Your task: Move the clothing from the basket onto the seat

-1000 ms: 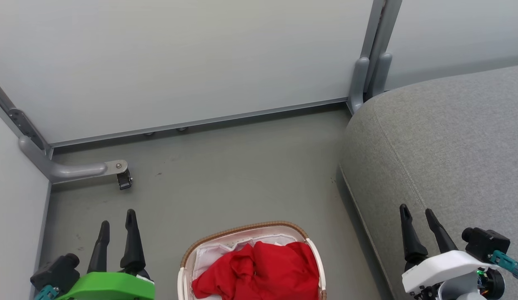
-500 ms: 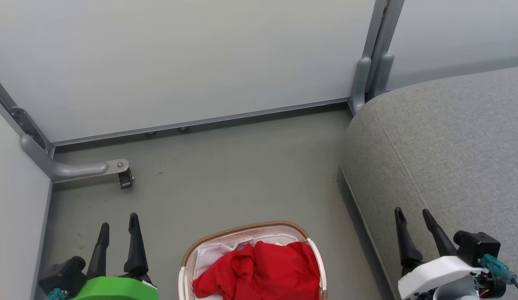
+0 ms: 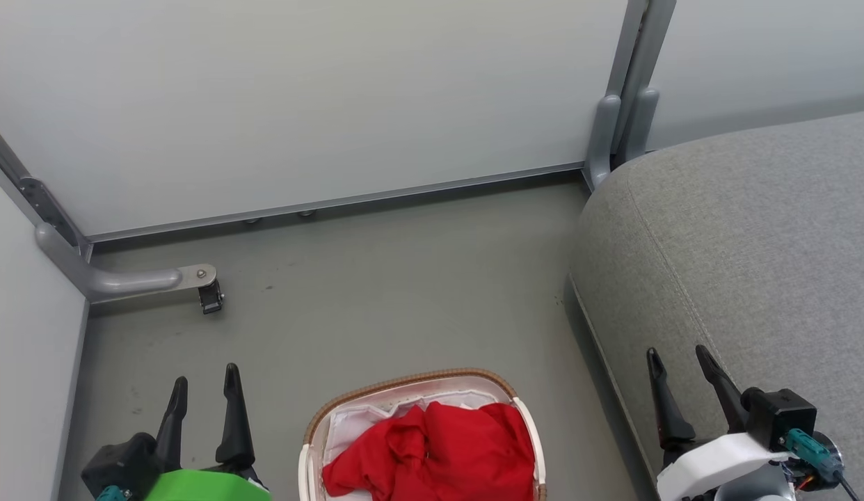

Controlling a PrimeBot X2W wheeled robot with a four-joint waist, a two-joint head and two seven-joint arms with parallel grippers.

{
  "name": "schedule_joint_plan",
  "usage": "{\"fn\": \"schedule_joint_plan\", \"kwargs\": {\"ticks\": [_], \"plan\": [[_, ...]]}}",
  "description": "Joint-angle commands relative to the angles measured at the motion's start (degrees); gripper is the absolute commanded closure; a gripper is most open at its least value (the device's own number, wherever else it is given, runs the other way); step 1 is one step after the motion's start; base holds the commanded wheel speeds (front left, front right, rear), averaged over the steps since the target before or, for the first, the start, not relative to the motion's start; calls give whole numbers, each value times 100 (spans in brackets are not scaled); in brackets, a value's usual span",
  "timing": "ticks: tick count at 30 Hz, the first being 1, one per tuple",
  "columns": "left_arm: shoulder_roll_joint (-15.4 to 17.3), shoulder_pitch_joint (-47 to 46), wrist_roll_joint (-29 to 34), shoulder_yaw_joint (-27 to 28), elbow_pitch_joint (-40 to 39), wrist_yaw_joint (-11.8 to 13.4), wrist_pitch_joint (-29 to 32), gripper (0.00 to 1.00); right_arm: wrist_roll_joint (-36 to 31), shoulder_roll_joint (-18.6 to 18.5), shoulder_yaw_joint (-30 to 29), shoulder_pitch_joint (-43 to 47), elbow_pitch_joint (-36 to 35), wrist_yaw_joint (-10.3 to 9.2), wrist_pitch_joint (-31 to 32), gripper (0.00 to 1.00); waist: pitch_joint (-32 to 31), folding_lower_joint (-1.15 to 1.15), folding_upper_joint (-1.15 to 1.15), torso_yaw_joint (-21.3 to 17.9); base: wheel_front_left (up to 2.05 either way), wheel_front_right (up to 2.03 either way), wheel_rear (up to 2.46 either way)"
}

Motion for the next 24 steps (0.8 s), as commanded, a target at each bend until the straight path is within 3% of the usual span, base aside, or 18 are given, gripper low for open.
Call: {"fn": "schedule_joint_plan", "kwargs": {"ticks": [1, 24], "plan": [[45, 71, 148, -5, -2, 31, -58, 0, -154, -34, 5, 79, -45, 0, -62, 0, 3, 0, 0, 6, 0, 0, 0], [50, 137, 766, -80, 37, 34, -240, 0, -912, -44, 109, 124, -121, -1, -255, 0, 45, 0, 0, 37, 0, 0, 0]]}}
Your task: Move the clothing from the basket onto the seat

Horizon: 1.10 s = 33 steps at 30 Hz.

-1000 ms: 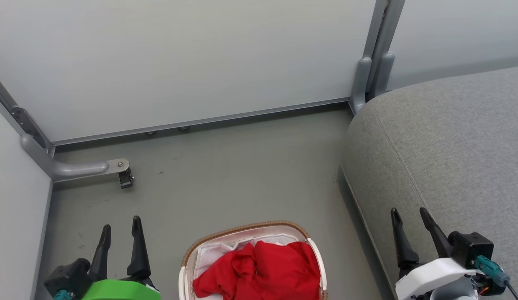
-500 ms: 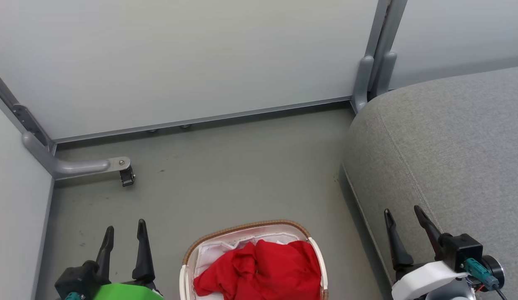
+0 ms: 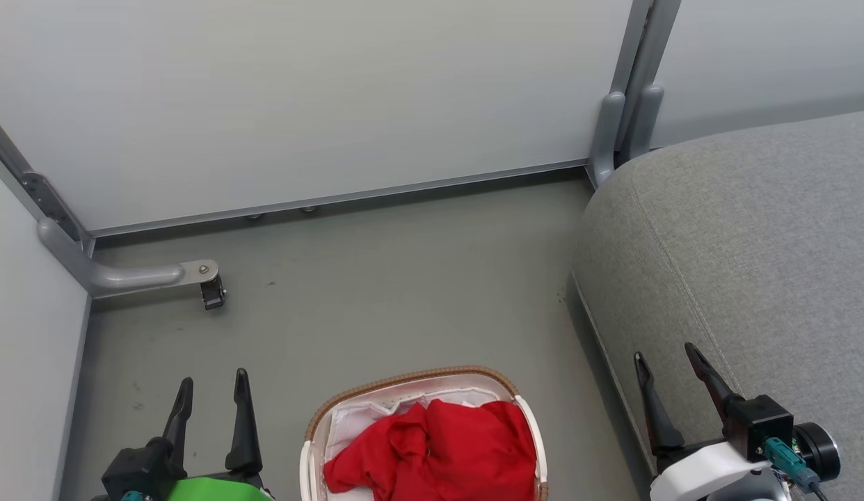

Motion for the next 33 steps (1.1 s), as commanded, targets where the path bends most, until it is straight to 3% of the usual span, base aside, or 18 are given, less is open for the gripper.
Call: {"fn": "schedule_joint_plan", "kwargs": {"ticks": [1, 21, 33], "plan": [[40, 74, 39, -4, -5, 3, -6, 0, -17, -34, -2, 61, -20, -2, -30, 0, 3, 0, 0, 0, 0, 0, 0], [38, -133, 38, -100, -69, -27, -6, 0, -56, -34, -22, -92, -137, -2, -30, 0, 215, 0, 0, -28, 0, 0, 0], [36, -1250, 612, -550, 199, -182, -4, 0, -196, -33, -211, -786, -454, -3, -30, 0, 1421, 0, 0, -306, 0, 0, 0]]}}
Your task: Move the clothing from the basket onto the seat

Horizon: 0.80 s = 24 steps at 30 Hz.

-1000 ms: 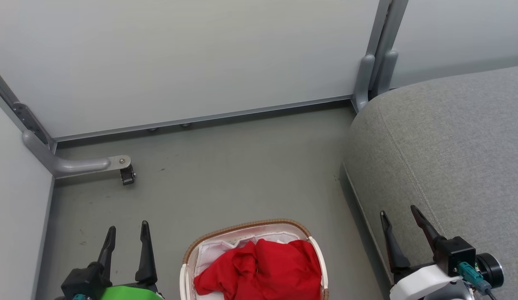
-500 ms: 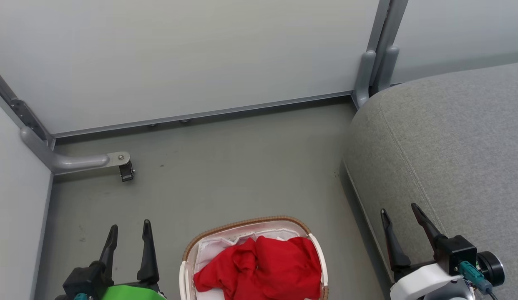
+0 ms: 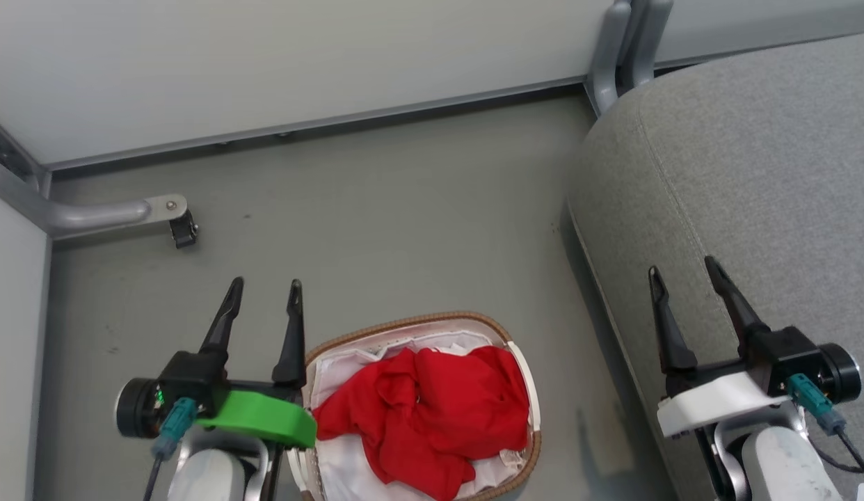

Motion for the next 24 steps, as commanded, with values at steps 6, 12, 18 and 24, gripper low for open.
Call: {"fn": "schedule_joint_plan", "kwargs": {"ticks": [6, 12, 18, 24], "plan": [[50, -1041, 377, -582, 784, -76, -5, 0, -30, -26, -78, -525, -203, -4, -28, 0, 1354, 0, 0, -443, 0, 0, 0], [352, -2034, 475, -1508, 1830, -81, -5, 0, 38, -25, -15, -896, -342, -5, -28, 0, 2088, 0, 0, -772, 0, 0, 0], [658, -2866, 361, -2458, 2855, -82, -4, 0, 262, -24, 94, -1204, -471, -5, -28, 0, 2689, 0, 0, -1136, 0, 0, 0], [830, -3530, 0, -3561, 3691, -83, 289, 0, 409, -24, 276, -1405, -612, -5, -28, 0, 3116, 0, 0, -1464, 0, 0, 0]]}}
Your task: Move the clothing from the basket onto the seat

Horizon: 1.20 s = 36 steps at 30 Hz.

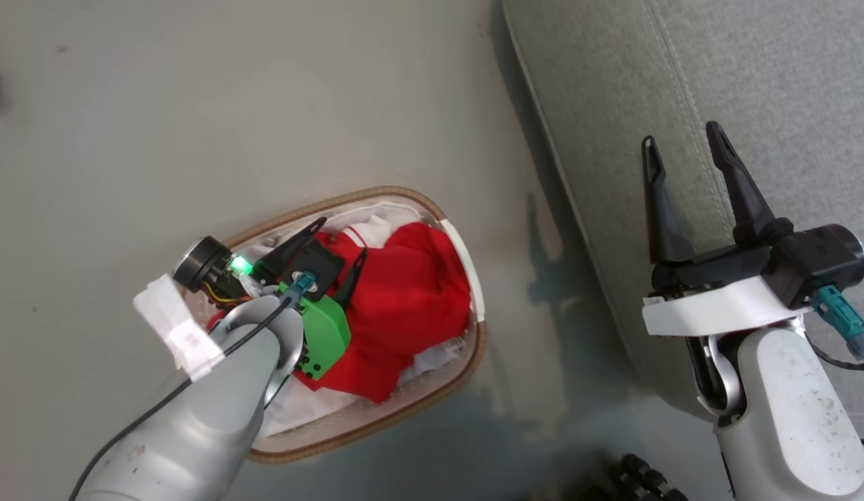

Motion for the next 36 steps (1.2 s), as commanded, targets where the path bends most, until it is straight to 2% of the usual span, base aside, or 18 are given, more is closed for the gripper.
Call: {"fn": "schedule_joint_plan", "kwargs": {"ticks": [1, 6, 10, 16, 22, 23, 24, 25, 26, 30, 36], "plan": [[76, -187, -102, -171, 77, -14, 74, 0, 47, -13, 24, -97, -53, -6, -28, 0, 598, -1, 0, -564, 0, 0, 0], [180, -621, -662, -1112, 314, -6, 516, 0, 199, -11, 187, -168, -106, -6, -28, 0, 837, -1, 0, -767, 0, 0, 0], [264, -899, -1072, -1606, 404, -3, 900, 0, 302, -11, 321, -198, -124, -6, -28, 0, 971, -1, 0, -890, 0, 0, 0], [392, -1331, -1467, -1916, 838, -2, 1721, 0, 387, -12, 518, -206, -152, -6, -28, 0, 1074, -1, 0, -991, 0, 0, 0], [219, -1270, -1828, -2029, 1049, -2, 2376, 0, 376, -14, 701, -183, -161, -6, -28, 0, 1090, -1, 0, -979, 0, 0, 0], [219, -1236, -1888, -2068, 1021, -2, 2420, 13, 371, -14, 710, -182, -157, -6, -28, 0, 1084, -1, 0, -970, 0, 0, 0], [220, -1196, -1962, -2115, 981, -2, 2475, 55, 369, -14, 719, -178, -154, -6, -28, 0, 1075, -1, 0, -956, 0, 0, 0], [227, -1171, -2003, -2148, 942, -2, 2493, 67, 366, -14, 723, -174, -151, -6, -28, 0, 1065, -1, 0, -944, 0, 0, 0], [246, -1161, -2045, -2195, 899, -2, 2495, 100, 355, -14, 725, -173, -142, -6, -28, 0, 1050, -1, 0, -927, 0, 0, 0], [281, -1059, -2187, -2338, 757, -2, 2366, 100, 304, -15, 709, -163, -94, -6, -28, 0, 942, -1, 0, -844, 0, 0, 0], [235, -813, -2428, -2272, 622, -2, 1762, 100, 166, -15, 596, -47, 3, -6, -28, 0, 608, -1, 0, -614, 0, 0, 0]]}}
